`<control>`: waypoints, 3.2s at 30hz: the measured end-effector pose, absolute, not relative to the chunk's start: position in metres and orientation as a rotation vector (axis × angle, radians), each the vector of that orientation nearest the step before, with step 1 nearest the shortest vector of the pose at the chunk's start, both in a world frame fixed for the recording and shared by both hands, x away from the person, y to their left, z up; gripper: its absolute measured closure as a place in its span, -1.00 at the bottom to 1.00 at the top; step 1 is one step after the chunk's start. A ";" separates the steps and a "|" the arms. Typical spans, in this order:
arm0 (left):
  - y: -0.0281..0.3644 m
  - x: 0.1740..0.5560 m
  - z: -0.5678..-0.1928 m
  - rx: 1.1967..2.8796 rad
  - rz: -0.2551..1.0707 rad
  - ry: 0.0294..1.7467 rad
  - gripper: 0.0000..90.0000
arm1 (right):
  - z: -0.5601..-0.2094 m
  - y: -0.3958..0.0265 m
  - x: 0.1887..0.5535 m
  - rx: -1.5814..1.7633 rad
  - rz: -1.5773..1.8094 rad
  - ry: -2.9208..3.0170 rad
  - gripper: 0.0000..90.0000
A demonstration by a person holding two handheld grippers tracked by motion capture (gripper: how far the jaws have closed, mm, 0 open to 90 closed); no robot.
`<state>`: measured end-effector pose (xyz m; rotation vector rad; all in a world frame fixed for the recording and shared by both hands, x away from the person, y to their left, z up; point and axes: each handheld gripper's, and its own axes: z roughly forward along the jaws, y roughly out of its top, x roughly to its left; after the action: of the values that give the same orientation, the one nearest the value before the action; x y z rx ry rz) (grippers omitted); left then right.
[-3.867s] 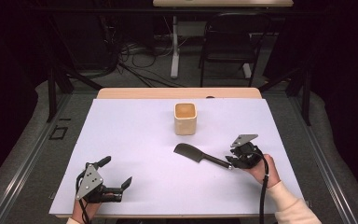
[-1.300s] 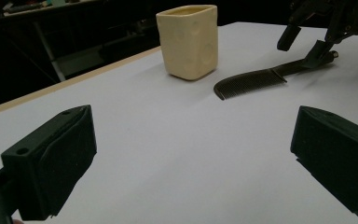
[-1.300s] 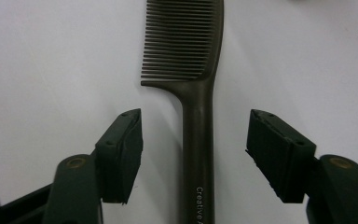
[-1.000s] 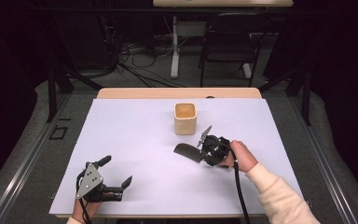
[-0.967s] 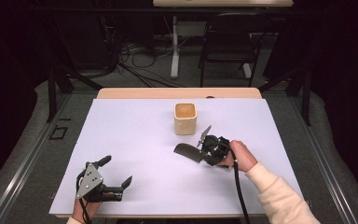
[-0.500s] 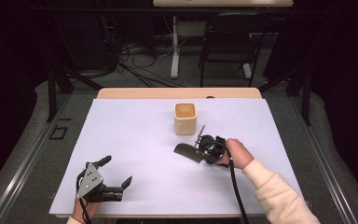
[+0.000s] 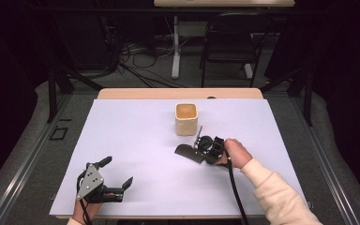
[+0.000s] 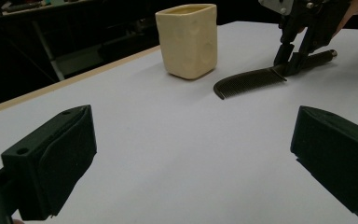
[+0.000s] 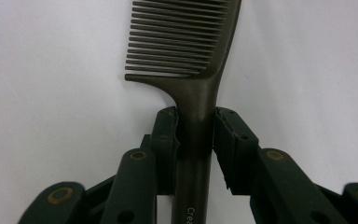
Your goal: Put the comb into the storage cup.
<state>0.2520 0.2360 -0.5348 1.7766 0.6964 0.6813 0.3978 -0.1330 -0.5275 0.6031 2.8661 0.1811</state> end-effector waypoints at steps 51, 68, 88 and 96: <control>0.236 0.252 -0.535 1.773 0.685 0.699 -1.00 | -0.507 -0.163 0.383 0.700 0.475 2.820 0.60; 0.236 0.253 -0.536 1.781 0.684 0.704 -1.00 | -0.501 -0.180 0.376 0.724 0.580 2.787 0.60; 0.237 0.253 -0.536 1.777 0.686 0.704 -1.00 | -0.492 -0.190 0.373 0.751 0.691 2.760 0.61; 0.237 0.253 -0.536 1.780 0.686 0.702 -1.00 | -0.485 -0.194 0.372 0.756 0.742 2.733 0.61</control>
<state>0.2529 0.2367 -0.5357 1.7799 0.7019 0.6859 0.3720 -0.1939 -0.4851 0.7563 2.7325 0.7420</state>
